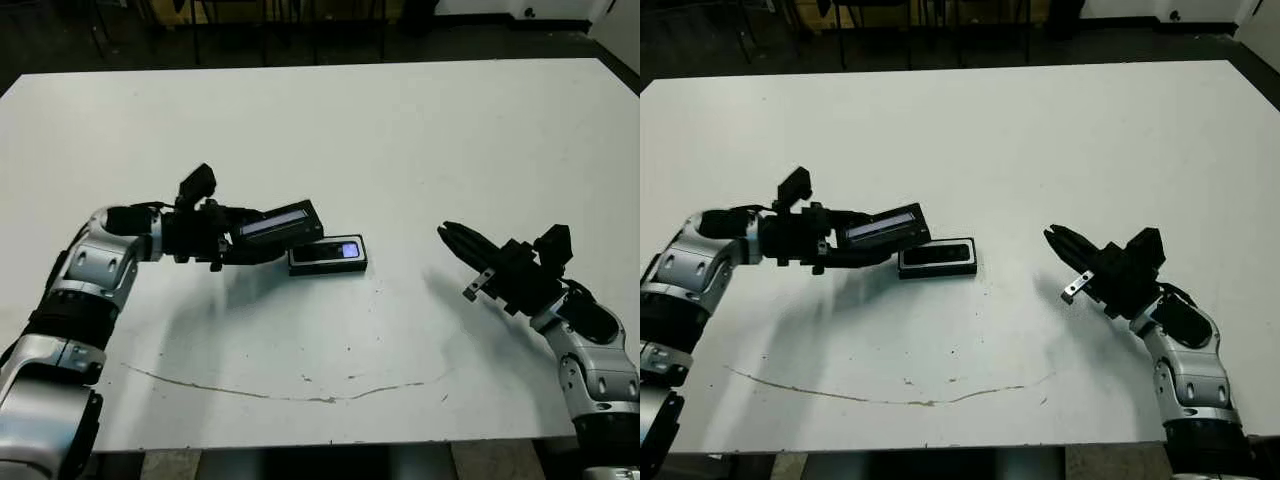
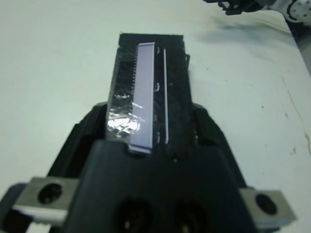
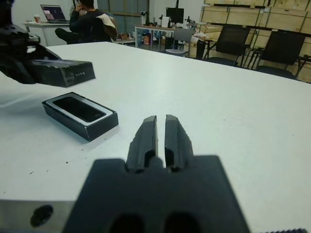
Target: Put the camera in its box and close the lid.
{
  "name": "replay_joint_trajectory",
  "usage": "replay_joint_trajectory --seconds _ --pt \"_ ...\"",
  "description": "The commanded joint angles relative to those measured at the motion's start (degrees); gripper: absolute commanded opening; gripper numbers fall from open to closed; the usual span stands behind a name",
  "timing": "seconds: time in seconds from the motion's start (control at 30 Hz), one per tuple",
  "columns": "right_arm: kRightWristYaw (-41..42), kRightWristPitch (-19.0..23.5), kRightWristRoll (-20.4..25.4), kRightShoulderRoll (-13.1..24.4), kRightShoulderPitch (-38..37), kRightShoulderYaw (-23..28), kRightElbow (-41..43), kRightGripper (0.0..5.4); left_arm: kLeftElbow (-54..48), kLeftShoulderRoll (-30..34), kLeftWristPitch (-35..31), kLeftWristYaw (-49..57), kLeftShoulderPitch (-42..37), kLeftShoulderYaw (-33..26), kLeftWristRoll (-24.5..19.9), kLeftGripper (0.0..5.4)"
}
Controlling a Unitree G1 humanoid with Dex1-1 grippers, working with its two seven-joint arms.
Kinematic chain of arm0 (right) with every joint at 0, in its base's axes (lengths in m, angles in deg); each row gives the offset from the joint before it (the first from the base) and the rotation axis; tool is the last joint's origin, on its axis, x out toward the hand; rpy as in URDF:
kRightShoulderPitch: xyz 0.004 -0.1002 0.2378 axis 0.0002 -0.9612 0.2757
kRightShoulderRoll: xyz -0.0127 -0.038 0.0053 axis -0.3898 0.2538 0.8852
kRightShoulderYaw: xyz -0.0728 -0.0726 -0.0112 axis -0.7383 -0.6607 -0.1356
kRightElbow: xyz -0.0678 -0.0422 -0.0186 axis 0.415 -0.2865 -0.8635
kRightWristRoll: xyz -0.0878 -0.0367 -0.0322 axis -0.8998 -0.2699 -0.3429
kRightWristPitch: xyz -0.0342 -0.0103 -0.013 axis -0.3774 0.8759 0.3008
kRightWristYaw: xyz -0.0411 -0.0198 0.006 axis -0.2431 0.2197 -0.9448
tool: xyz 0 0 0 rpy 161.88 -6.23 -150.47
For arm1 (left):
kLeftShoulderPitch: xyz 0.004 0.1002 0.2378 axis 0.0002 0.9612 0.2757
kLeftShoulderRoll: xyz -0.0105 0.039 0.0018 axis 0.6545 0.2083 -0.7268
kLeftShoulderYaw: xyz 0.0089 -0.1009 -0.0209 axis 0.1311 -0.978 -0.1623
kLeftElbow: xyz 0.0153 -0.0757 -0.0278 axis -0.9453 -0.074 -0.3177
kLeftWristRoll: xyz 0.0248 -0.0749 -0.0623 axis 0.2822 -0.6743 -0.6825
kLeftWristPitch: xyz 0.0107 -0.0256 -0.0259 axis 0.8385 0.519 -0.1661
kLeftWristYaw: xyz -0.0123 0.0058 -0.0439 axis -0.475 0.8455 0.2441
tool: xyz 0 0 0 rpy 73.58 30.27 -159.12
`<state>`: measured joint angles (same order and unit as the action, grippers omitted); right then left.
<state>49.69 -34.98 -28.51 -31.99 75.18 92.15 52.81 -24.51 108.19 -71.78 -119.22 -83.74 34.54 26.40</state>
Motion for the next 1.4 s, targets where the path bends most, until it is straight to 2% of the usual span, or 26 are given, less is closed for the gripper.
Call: replay_joint_trajectory --seconds 0.03,0.13,0.4,0.67,1.1,1.3,1.4 --pt "0.42 -0.34 -0.06 0.00 -0.35 -0.11 -0.70 0.00 3.15 -0.71 1.57 -0.87 -1.79 0.85 1.51 2.78" --pt "2.13 -1.41 0.86 -0.54 0.53 0.01 -2.86 0.00 6.24 -1.32 2.02 -2.06 -3.47 1.71 2.71 2.78" --pt "2.19 -3.68 -0.10 -0.74 0.43 -0.22 -4.16 0.00 12.20 -2.41 2.77 -4.54 -7.10 4.70 6.88 2.78" --pt "2.17 -2.98 0.02 -0.36 0.93 -0.12 -5.52 0.00 13.99 -2.70 4.49 -4.99 -7.96 5.99 8.91 2.78" --pt "0.69 4.08 -0.01 0.64 0.50 -0.01 -3.43 0.00 15.26 -3.10 5.01 -4.87 -7.34 5.92 9.49 2.78" --pt "3.29 4.36 1.88 0.27 1.70 0.65 -7.04 0.00 16.94 -3.80 4.71 -6.08 -7.46 5.83 9.18 2.78" --pt "4.44 3.20 2.00 0.21 2.29 0.79 -8.57 0.00 17.74 -4.21 4.79 -5.91 -7.27 5.68 9.33 2.78"
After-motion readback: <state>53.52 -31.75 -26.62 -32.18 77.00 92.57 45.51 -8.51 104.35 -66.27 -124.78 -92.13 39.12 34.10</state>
